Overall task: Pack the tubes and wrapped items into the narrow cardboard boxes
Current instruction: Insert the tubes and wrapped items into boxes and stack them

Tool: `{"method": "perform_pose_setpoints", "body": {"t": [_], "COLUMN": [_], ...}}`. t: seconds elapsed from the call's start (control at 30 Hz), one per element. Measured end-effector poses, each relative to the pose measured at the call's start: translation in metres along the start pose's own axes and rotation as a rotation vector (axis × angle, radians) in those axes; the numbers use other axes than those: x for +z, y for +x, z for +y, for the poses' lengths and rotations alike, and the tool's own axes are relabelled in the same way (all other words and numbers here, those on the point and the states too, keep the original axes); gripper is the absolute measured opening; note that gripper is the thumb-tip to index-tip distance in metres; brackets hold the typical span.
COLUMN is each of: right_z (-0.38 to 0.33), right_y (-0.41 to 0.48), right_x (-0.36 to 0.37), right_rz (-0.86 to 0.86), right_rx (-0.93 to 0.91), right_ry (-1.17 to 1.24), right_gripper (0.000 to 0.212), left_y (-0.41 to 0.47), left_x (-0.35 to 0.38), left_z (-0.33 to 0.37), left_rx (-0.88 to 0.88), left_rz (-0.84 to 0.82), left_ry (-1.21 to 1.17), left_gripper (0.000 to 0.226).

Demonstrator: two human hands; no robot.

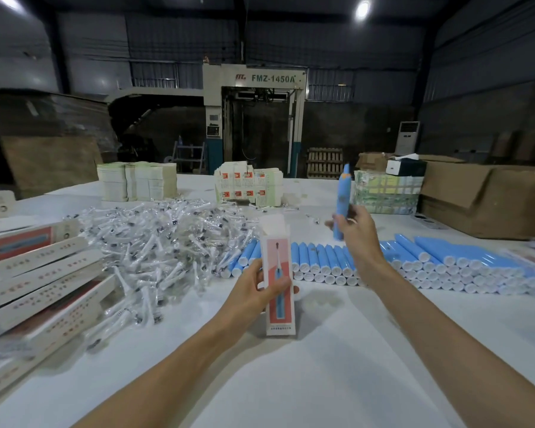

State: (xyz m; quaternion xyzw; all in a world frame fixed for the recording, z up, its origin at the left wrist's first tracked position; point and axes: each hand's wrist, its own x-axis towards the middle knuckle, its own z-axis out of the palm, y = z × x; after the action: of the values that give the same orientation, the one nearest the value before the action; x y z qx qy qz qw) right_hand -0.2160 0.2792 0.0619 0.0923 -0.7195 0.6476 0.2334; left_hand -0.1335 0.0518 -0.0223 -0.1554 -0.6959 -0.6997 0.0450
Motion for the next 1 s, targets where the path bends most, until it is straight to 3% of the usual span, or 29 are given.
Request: {"method": "perform_pose_setpoints", "body": {"t": [0.1, 0.17, 0.3, 0.4, 0.6, 0.77, 0.87, 1.0], "right_z": [-0.05, -0.075, -0.095, -0.088, -0.085, -0.087, -0.081, -0.072], "right_y": [-0.017, -0.024, -0.03, -0.031, -0.035, -0.04, -0.043, -0.045], "right_x": [0.008, 0.015, 0.028, 0.029, 0.02, 0.029, 0.033, 0.03], "right_rz": [-0.241, -0.38, -0.307, -0.269, -0.402, -0.425, -0.431, -0.436], "right_rx": [-0.064, -0.081, -0.167, -0.174, -0.205, -0.114, -0.17, -0.181], "right_ry": [0.492, 0.572, 0.19, -0.016, -0.228, -0.249, -0.345, -0.364], "right_gripper": [0.025, 0.03, 0.03, 0.024, 0.05, 0.021, 0.04, 0.037], "left_y": [-0.001, -0.003, -0.008, -0.011, -0.012, -0.013, -0.016, -0.018], "left_x": [0.005, 0.008, 0.011, 0.013, 0.016, 0.019, 0.018, 0.014], "left_z": [-0.001, 0.0, 0.005, 0.008, 0.01, 0.012, 0.015, 0.017], "left_rx": [0.005, 0.011, 0.04, 0.051, 0.065, 0.061, 0.049, -0.008], "left_rz": [-0.012, -0.008, -0.007, 0.002, -0.026, -0.042, -0.1, -0.189], "left_ry": [0.019, 0.015, 0.045, 0.072, 0.096, 0.116, 0.052, -0.013], "left_gripper": [0.048, 0.045, 0.033, 0.036, 0.045, 0.041, 0.046, 0.047]}}
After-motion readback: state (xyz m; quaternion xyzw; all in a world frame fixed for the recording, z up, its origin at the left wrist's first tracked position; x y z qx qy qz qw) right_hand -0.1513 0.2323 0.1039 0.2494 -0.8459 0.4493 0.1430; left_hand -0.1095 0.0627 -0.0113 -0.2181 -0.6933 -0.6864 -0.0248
